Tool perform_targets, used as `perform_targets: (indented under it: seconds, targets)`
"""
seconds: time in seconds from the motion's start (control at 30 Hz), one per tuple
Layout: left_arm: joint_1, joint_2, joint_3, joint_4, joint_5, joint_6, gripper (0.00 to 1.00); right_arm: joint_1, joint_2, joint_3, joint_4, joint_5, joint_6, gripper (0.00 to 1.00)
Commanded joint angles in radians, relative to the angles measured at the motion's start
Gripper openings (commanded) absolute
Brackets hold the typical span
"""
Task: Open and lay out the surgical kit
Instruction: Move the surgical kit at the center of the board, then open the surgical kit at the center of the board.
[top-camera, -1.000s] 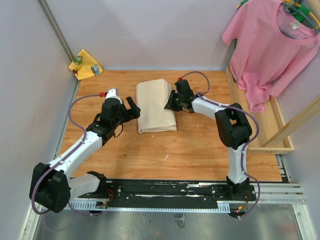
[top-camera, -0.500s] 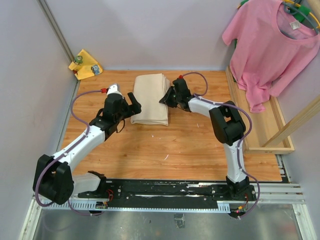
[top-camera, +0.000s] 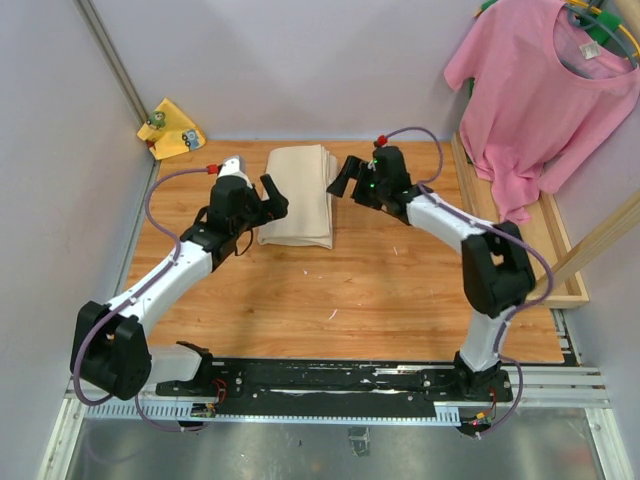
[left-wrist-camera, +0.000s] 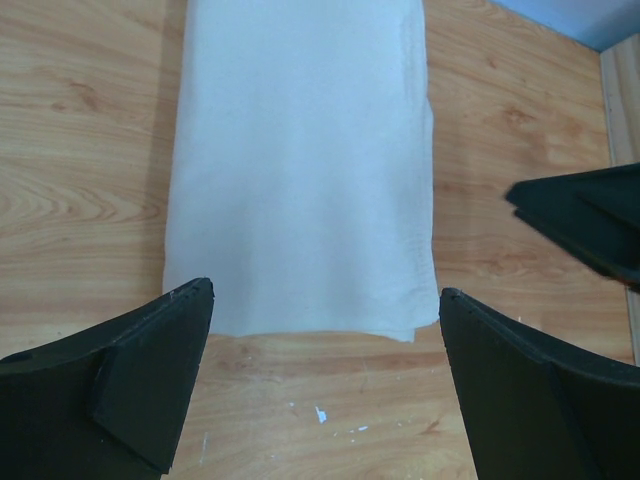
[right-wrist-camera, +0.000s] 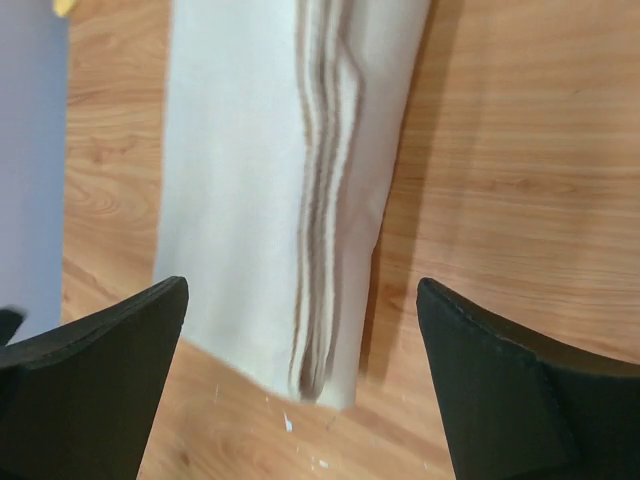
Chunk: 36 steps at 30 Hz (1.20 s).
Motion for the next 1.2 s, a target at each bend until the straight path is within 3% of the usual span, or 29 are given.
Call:
perform_targets:
  seconds: [0.0,0.07,0.2,0.27,0.4,0.5,0.63,0.93,1.07,1.17]
  targets:
    - [0.002,0.004,0.044,0.004,0.103,0.031,0.99,-0.031,-0.227,-0.072,-0.136,0.017,-0.179,0.98]
    - [-0.006,0.036,0.071,-0.018,0.127,0.041,0.99,-0.072,-0.322,-0.183,-0.14,-0.11,-0.2,0.98]
    - [-0.031,0.132,0.163,-0.123,0.106,0.069,0.99,-0.27,-0.43,-0.456,0.123,-0.482,0.002,0.99]
    - [-0.094,0.163,0.194,-0.146,0.022,0.113,0.99,-0.316,-0.454,-0.531,0.197,-0.595,0.034,0.98]
    - [-0.201,0.248,0.276,-0.224,-0.121,0.149,0.99,-0.319,-0.571,-0.621,0.128,-0.568,-0.04,0.99]
    - [-0.28,0.318,0.318,-0.257,-0.196,0.161,0.99,-0.316,-0.643,-0.626,-0.047,-0.473,-0.147,0.89]
    - [-0.374,0.428,0.383,-0.301,-0.335,0.168,0.99,-0.319,-0.748,-0.625,-0.227,-0.305,-0.26,0.85]
    - [-0.414,0.683,0.56,-0.404,-0.526,0.162,0.96,-0.32,-0.835,-0.653,-0.27,-0.309,-0.304,0.65]
    - [-0.417,0.726,0.583,-0.416,-0.544,0.155,0.89,-0.32,-0.823,-0.656,-0.264,-0.332,-0.304,0.6]
    - [-0.418,0.742,0.605,-0.432,-0.556,0.146,0.7,-0.321,-0.826,-0.665,-0.248,-0.346,-0.295,0.59]
